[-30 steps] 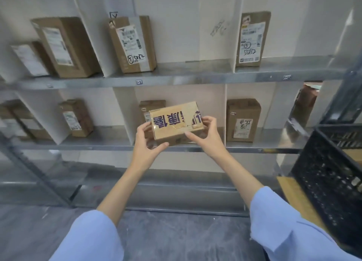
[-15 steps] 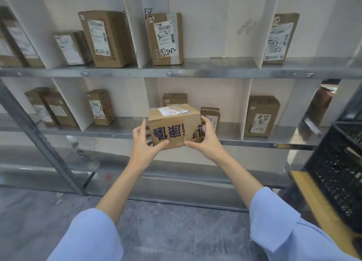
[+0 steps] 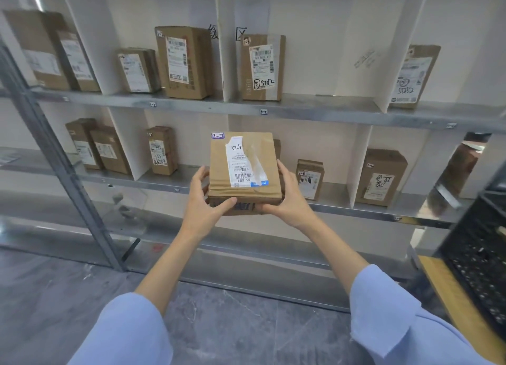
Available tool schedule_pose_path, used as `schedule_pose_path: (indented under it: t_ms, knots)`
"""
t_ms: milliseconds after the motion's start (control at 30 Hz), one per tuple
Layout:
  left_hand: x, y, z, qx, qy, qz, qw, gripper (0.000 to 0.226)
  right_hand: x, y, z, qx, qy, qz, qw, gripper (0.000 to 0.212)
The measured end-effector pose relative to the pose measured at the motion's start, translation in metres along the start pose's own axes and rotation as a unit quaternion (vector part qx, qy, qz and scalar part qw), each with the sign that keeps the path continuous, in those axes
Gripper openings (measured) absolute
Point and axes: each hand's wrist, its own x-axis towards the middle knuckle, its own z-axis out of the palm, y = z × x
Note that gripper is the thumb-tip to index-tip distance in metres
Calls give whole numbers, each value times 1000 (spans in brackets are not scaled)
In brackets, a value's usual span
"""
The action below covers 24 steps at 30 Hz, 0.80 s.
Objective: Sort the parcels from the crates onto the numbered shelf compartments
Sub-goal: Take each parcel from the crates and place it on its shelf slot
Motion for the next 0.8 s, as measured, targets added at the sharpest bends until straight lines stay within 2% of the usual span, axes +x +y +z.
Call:
schedule_pose_path:
  t_ms: [233, 433, 600, 800]
  knots:
    - [-5, 2, -14, 35, 12, 12, 999, 94, 0, -14, 8, 22, -6, -19, 1000, 114]
    - [-8, 1, -21, 38, 29, 19, 999, 94, 0, -21, 15, 47, -4, -10, 999, 101]
    - [-6, 1, -27, 24, 12, 21, 999, 89, -2, -23, 17, 13, 4, 0, 1000, 115]
    - [1, -3, -30, -15, -2, 17, 1000, 83, 1, -23, 21, -4, 0, 11, 1000, 101]
